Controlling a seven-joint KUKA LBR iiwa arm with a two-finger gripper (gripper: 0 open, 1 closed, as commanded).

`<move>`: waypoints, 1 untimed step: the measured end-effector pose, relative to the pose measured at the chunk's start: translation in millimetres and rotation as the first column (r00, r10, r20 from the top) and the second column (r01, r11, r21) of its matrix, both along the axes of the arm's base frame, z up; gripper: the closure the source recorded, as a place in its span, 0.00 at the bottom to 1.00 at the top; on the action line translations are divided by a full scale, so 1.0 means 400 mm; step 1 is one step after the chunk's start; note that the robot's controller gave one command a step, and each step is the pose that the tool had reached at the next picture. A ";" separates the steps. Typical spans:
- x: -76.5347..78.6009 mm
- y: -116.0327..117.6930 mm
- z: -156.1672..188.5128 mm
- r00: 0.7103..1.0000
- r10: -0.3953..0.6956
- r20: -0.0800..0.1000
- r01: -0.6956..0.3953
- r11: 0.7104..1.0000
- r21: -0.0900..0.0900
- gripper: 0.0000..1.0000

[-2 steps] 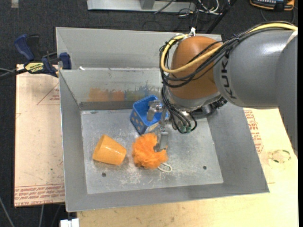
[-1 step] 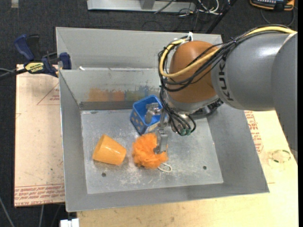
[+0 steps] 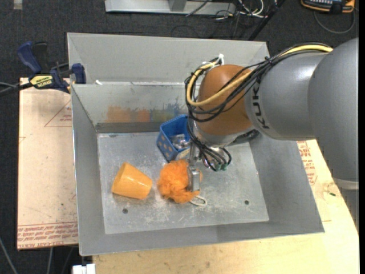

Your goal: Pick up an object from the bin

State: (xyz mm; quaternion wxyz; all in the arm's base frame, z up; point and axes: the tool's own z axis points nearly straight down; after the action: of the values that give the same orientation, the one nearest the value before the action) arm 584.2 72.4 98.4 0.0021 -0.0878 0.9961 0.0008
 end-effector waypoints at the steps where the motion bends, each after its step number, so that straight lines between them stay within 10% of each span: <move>1: 0.006 -0.014 -0.042 0.960 0.281 0.018 -0.281 0.960 -0.003 1.00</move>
Offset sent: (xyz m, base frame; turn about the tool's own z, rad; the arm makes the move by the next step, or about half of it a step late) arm 0.0000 0.0000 0.0000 0.0000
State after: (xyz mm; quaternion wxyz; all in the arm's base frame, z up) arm 586.5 66.7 81.6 0.0112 -0.2282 0.9735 -0.0001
